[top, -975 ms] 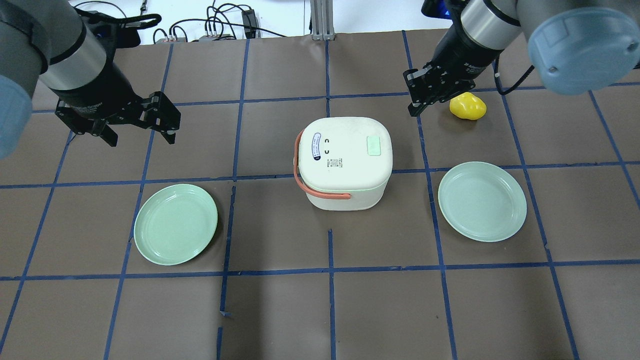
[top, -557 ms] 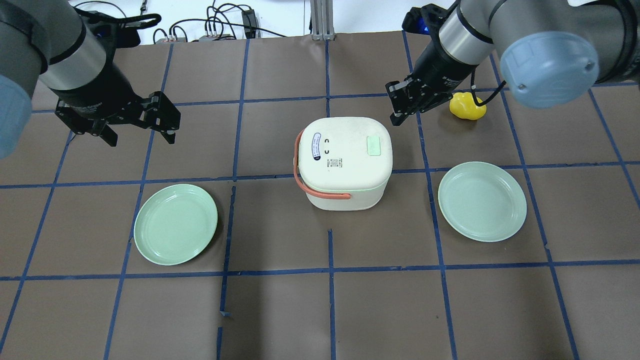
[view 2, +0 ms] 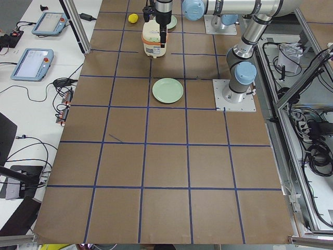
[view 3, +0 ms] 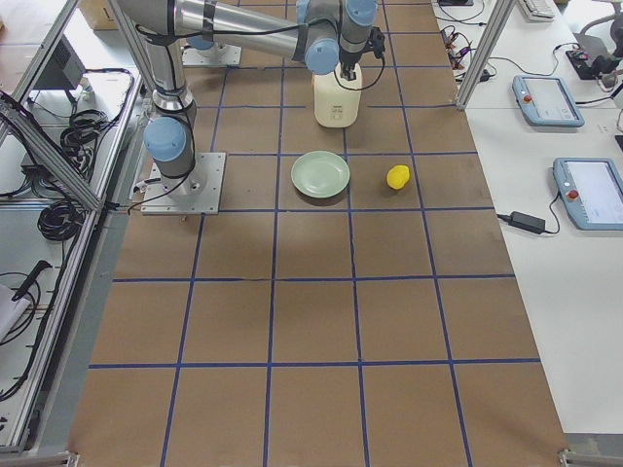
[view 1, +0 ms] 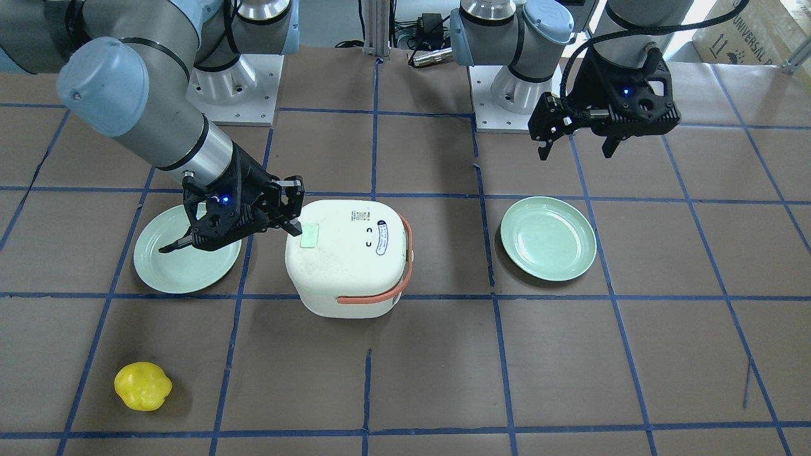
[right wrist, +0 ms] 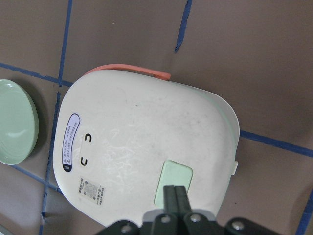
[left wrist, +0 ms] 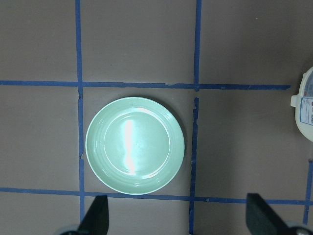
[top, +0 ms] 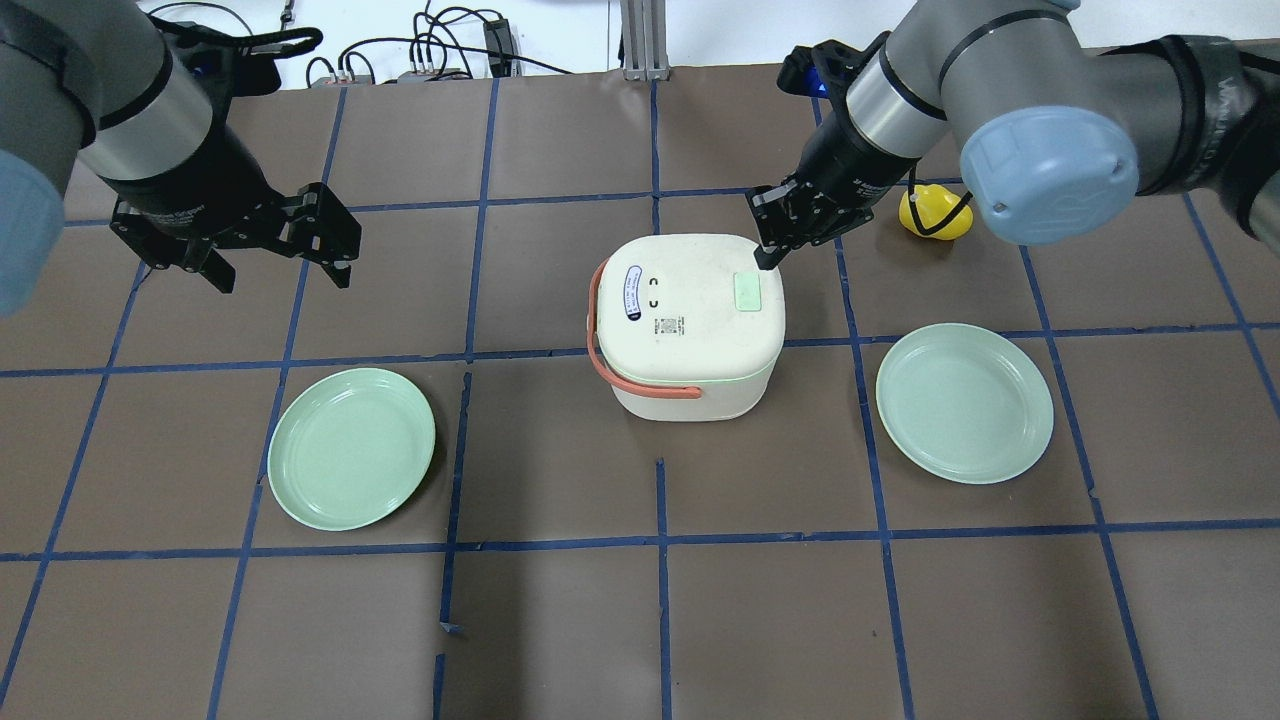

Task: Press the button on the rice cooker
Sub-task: 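Press down on the green button with the right gripper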

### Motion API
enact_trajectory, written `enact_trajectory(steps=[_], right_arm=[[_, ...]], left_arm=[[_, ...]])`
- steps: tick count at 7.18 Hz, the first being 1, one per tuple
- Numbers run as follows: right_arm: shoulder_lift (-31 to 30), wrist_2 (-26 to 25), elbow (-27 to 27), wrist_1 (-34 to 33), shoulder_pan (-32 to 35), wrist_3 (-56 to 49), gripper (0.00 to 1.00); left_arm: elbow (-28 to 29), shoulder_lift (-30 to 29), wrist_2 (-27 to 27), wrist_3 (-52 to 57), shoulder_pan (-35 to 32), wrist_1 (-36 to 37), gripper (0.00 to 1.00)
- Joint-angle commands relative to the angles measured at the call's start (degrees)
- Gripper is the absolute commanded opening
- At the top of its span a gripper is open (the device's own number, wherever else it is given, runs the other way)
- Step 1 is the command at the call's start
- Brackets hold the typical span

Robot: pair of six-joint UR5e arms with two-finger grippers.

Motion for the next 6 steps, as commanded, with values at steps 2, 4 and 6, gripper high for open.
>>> enact_trajectory(steps=[2,4,6], right_arm=[[0.02,0.37,2.28,-2.3,1.08,0.11,0.11],[0.46,1.34,2.37,-3.36,1.09,0.11,0.11],[0.81,1.34,2.37,-4.24,1.09,0.11,0.12]], left_arm=[[0.0,0.0,0.0,0.0,0.0,0.0,1.0],[0.0,0.0,0.0,0.0,0.0,0.0,1.0],[0.0,0.0,0.0,0.0,0.0,0.0,1.0]])
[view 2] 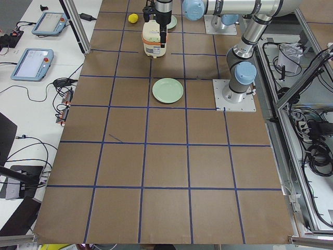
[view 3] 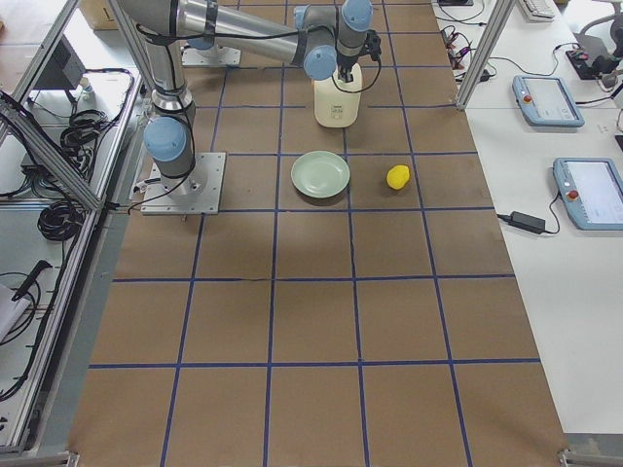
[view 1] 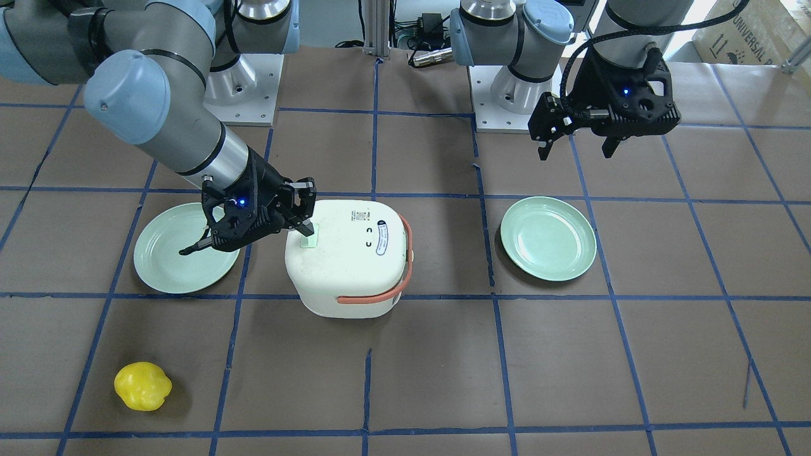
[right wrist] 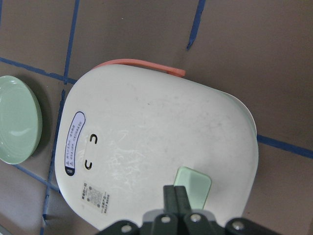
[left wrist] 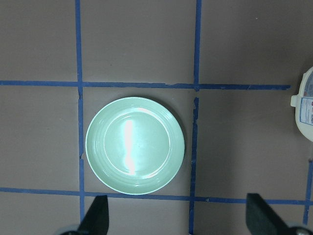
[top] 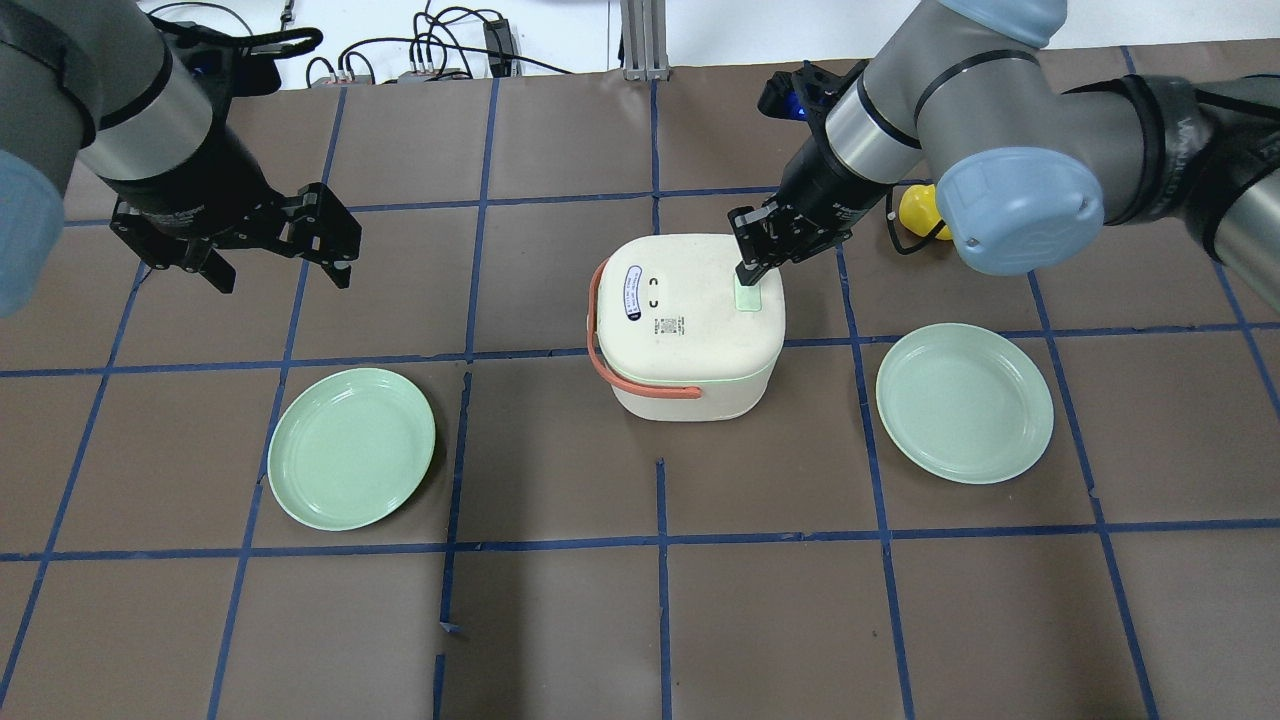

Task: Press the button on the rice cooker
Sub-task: 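Press down on the green button with the right gripper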

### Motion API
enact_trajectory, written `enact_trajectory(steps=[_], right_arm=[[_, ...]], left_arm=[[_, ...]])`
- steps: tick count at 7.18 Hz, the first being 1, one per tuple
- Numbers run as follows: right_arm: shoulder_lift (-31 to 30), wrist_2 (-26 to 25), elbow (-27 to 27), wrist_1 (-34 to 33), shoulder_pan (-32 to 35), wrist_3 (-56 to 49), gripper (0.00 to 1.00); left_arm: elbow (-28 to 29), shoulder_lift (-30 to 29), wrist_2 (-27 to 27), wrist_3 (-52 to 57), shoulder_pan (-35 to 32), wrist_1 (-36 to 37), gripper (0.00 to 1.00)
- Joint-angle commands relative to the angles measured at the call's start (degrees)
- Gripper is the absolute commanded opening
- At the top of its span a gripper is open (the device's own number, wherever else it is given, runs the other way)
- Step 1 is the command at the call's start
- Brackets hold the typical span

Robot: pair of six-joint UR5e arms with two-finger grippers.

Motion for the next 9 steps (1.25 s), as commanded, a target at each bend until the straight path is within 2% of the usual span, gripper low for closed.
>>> enact_trajectory(steps=[1,9], right_arm=[[0.57,-0.04,-0.07,-1.05,0.01,-0.01,0.12],[1.71,-0.13,0.2,-2.64,0.01,-0.09,0.12]], left_arm=[[0.0,0.0,0.0,0.0,0.0,0.04,1.0],[0.0,0.0,0.0,0.0,0.0,0.04,1.0]])
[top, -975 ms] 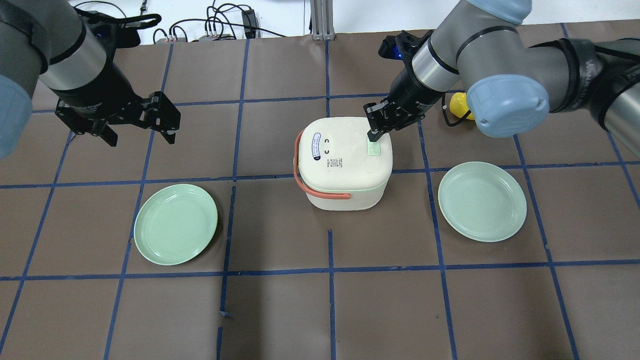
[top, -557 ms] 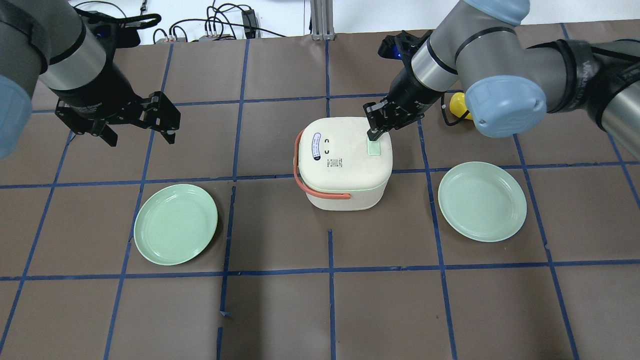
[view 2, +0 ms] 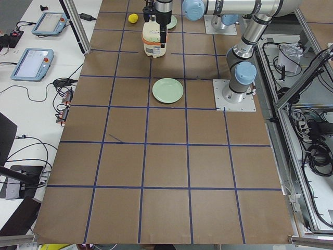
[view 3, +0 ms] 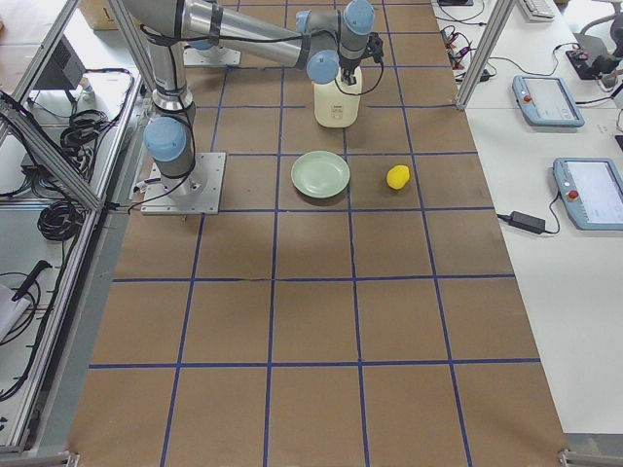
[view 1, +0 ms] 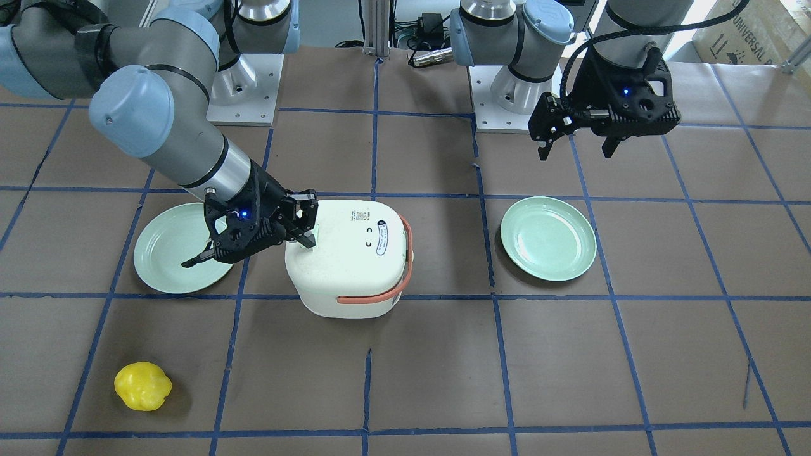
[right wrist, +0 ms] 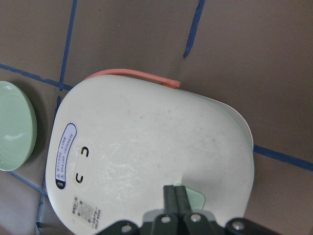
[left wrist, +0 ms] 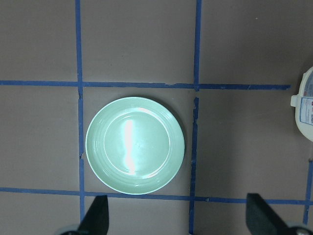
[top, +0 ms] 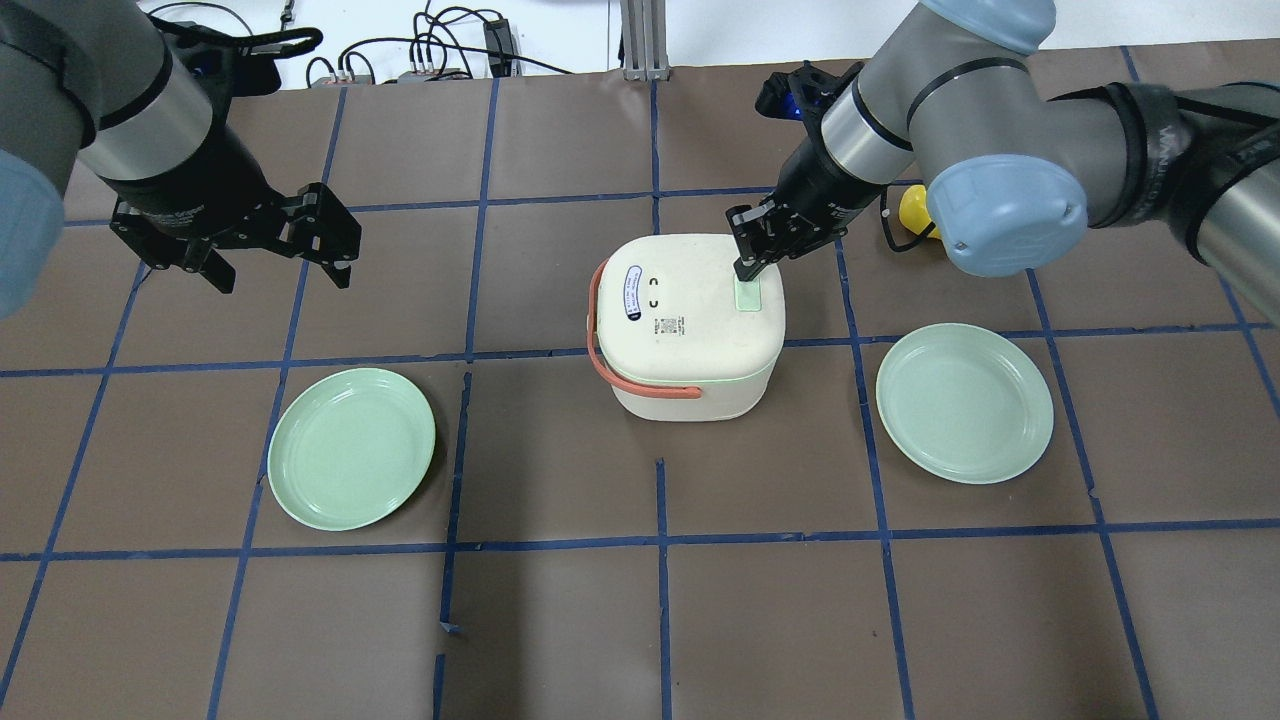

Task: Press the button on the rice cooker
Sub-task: 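Press down on the green button with the right gripper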

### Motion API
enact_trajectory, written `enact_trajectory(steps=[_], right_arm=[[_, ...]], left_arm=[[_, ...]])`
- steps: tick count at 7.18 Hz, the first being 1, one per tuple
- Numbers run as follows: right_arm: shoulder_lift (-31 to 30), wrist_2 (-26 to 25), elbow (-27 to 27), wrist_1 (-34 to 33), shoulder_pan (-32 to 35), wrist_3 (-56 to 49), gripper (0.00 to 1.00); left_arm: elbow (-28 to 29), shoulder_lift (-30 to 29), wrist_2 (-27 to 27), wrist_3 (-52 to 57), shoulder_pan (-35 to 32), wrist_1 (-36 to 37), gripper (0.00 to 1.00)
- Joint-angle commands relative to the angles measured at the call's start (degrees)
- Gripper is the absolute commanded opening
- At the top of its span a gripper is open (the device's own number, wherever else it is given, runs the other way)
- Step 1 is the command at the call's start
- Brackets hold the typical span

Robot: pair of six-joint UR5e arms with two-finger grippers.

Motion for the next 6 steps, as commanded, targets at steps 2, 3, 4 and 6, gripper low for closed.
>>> enact_trajectory(steps=[2,3,4,6], right_arm=[[0.52,-0.09,0.02,-0.86,0.0,-0.07,0.12],[0.6,-0.09,0.02,-0.86,0.0,-0.07,0.12],[0.69,-0.09,0.11,-0.86,0.0,-0.07,0.12],[0.69,-0.09,0.28,-0.95,0.0,-0.16,0.12]], left_arm=[[0.0,-0.01,0.0,0.0,0.0,0.02,1.0],[0.0,-0.01,0.0,0.0,0.0,0.02,1.0],[0.0,-0.01,0.0,0.0,0.0,0.02,1.0],[0.0,-0.01,0.0,0.0,0.0,-0.07,1.0]])
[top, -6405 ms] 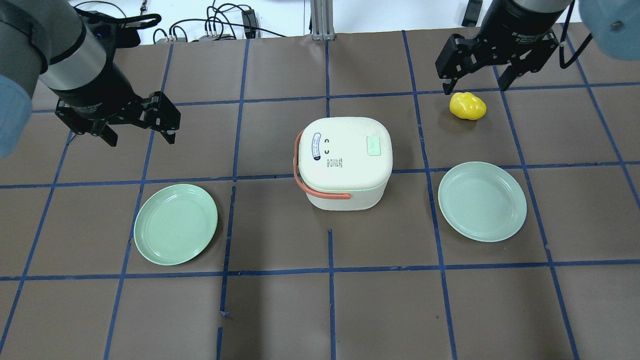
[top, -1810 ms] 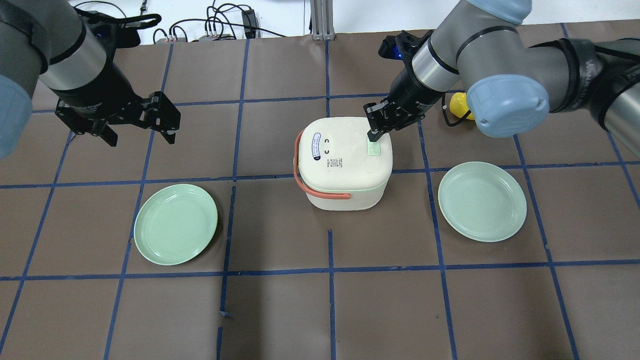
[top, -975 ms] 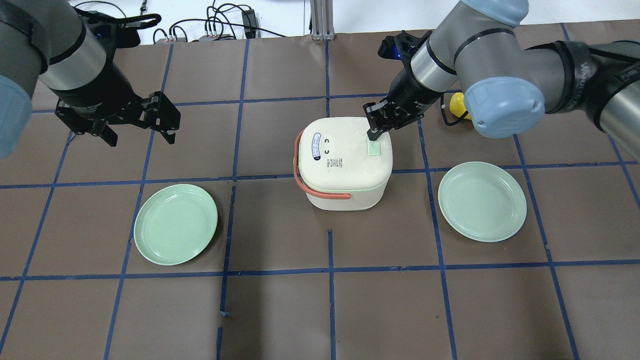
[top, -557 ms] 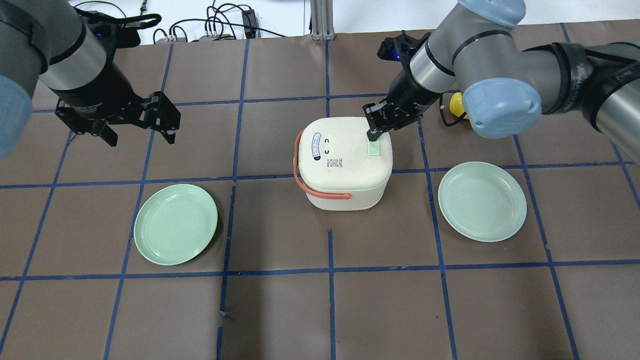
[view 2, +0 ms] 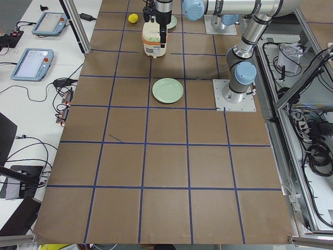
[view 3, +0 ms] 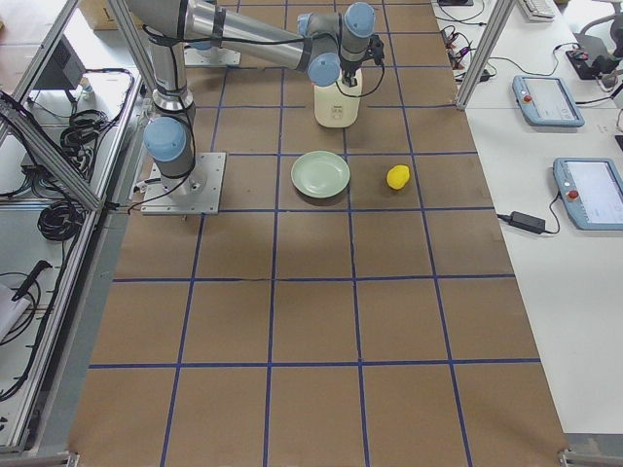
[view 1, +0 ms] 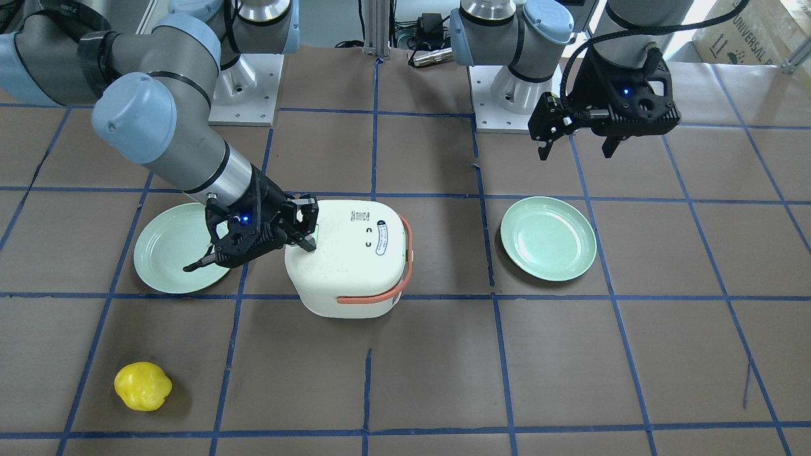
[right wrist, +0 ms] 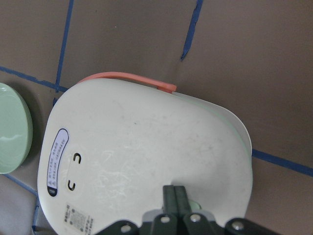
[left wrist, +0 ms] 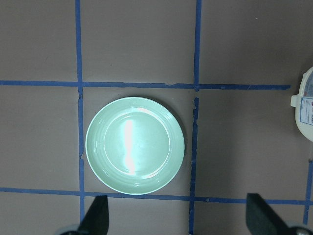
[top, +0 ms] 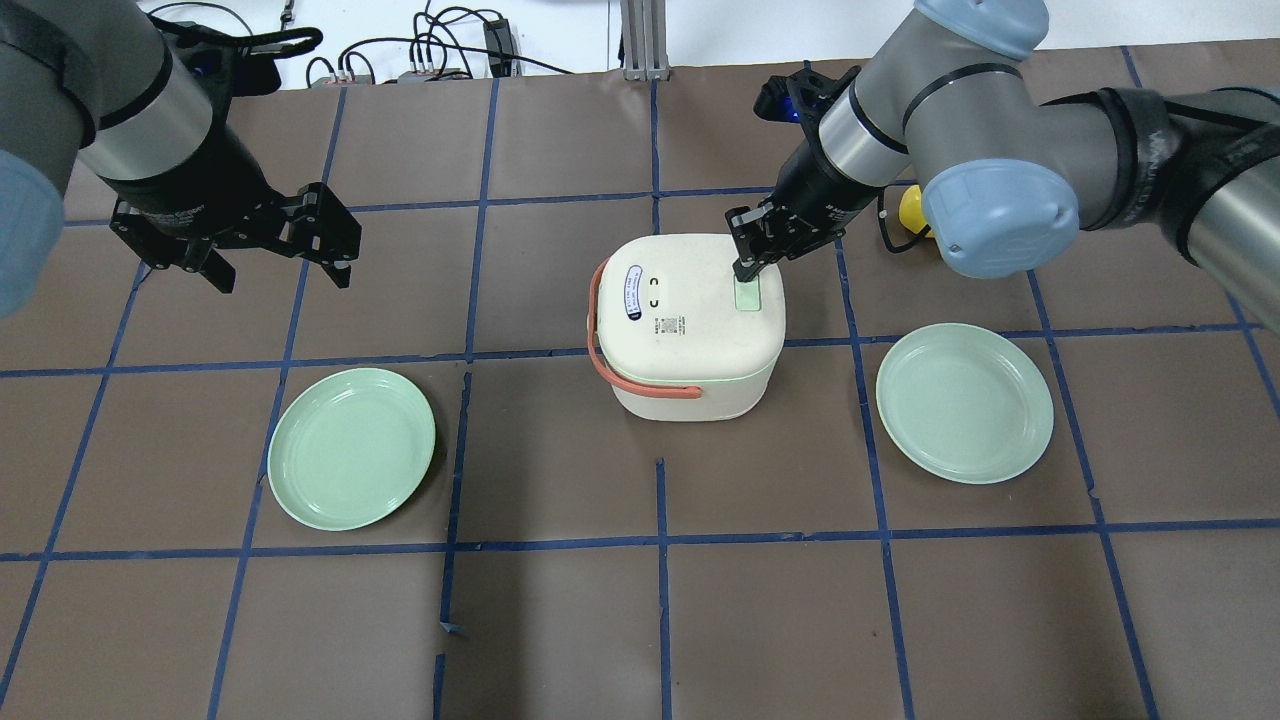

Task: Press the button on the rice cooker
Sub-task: 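Press down on the green button with the right gripper, then lift the right gripper away as the cooker lid pops open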

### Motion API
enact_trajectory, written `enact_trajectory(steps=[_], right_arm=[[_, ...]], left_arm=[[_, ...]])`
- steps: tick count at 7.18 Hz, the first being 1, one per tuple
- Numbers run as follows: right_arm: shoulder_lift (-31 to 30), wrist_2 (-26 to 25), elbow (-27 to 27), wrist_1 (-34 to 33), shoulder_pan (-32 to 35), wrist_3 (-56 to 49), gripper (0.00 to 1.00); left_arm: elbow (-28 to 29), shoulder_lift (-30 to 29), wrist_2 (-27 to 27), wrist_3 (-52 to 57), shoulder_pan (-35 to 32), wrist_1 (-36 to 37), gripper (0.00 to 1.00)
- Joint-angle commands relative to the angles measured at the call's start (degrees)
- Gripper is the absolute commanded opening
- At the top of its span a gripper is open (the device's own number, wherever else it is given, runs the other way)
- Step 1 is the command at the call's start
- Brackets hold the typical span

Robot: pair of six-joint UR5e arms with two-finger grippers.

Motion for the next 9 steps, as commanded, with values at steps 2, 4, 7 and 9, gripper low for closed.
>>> enact_trajectory(steps=[2,4,7,9], right_arm=[[0.56,-0.09,0.12,-0.81,0.0,0.02,0.12],[0.65,-0.01,0.12,-0.91,0.0,0.02,0.12],[-0.05,-0.18,-0.76,-0.12,0.0,0.19,0.24],[-2.85,-0.27,-2.42,2.15,0.0,0.46,0.72]], left_arm=[[0.0,0.0,0.0,0.0,0.0,0.02,1.0],[0.0,0.0,0.0,0.0,0.0,0.02,1.0],[0.0,0.0,0.0,0.0,0.0,-0.07,1.0],[0.0,0.0,0.0,0.0,0.0,-0.07,1.0]])
